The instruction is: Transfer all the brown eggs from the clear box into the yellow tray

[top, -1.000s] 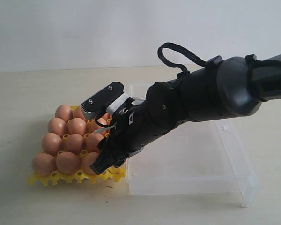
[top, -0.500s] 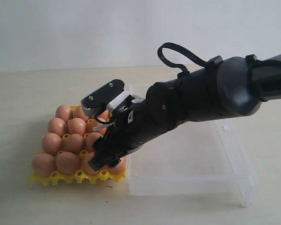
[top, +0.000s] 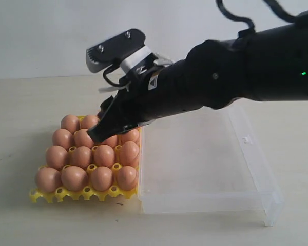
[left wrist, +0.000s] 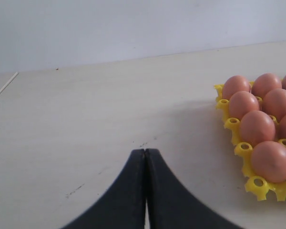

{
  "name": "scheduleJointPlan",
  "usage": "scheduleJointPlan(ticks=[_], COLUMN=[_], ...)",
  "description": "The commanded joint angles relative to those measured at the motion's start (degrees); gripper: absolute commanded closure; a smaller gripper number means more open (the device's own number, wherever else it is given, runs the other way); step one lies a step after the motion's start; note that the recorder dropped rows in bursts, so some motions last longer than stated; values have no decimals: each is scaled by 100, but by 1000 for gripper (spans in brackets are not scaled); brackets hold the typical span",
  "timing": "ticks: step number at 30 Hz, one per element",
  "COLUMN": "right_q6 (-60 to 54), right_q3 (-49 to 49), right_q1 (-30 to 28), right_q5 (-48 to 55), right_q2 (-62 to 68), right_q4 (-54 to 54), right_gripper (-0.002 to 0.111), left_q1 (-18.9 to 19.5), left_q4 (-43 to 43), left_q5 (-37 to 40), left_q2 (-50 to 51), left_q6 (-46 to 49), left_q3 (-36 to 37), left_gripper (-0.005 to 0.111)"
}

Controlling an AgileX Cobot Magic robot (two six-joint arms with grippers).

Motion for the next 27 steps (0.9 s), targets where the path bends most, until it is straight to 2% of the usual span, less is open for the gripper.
scheduleJointPlan(ticks=[1, 3, 13, 27], right_q6=[-302, -381, -295, -142], right_q3=[248, 457, 1403, 1423], right_q1=[-32, -94, -877, -1996], right_q5=[-107, -185, -520, 190], right_q2=[-586, -847, -1886, -3123], right_q4=[-133, -206, -194, -218], right_gripper=[92, 109, 108, 108], left_q1=[7, 7, 7, 7], left_q4=[-16, -16, -16, -16], left_q5=[-58, -58, -58, -58], left_q2=[-32, -32, -32, -32], left_q6=[-25, -25, -25, -25], left_q3=[-23, -23, -23, -23], left_gripper=[107, 107, 107, 107])
